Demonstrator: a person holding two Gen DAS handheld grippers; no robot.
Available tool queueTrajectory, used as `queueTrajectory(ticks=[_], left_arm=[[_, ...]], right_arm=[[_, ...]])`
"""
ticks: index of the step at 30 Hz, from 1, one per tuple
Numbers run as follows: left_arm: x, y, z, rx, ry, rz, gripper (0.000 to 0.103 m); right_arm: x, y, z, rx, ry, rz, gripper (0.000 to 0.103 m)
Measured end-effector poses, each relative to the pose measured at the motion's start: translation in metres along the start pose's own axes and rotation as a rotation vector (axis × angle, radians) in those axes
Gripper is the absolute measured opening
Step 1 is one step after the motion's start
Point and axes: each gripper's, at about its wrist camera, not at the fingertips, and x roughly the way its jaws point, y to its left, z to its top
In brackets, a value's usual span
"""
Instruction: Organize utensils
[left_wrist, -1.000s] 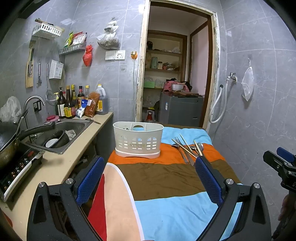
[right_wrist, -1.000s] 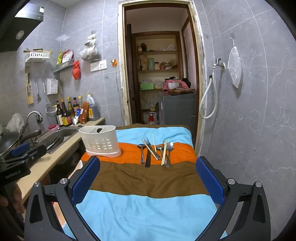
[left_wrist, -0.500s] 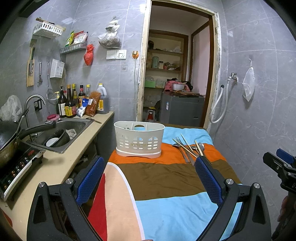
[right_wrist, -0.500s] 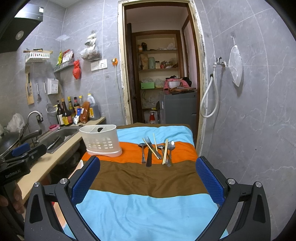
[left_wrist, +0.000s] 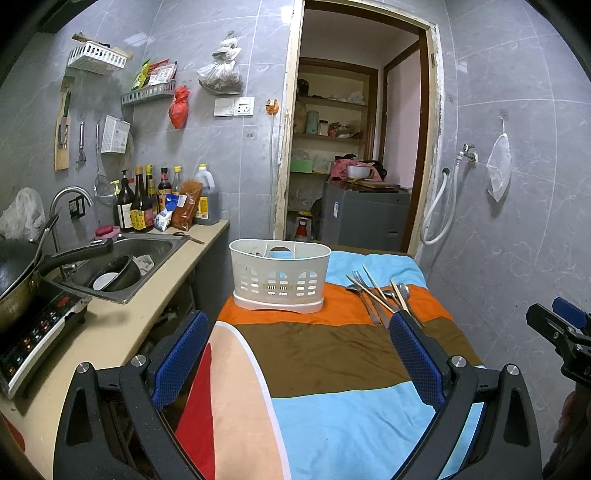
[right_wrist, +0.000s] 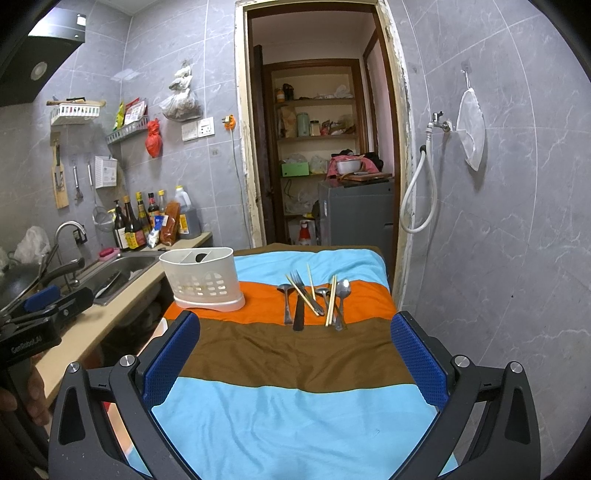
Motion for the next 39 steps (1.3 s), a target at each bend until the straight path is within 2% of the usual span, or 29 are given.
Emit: queueTrajectory(ticks=[39], left_arm=[[0.0049,-0.0042,0.0003,-0.005,0.008,-0.003,0.096]], right_arm=[[0.0019,0.0045,-0.0015,0.003,0.004,0.003,0.103]])
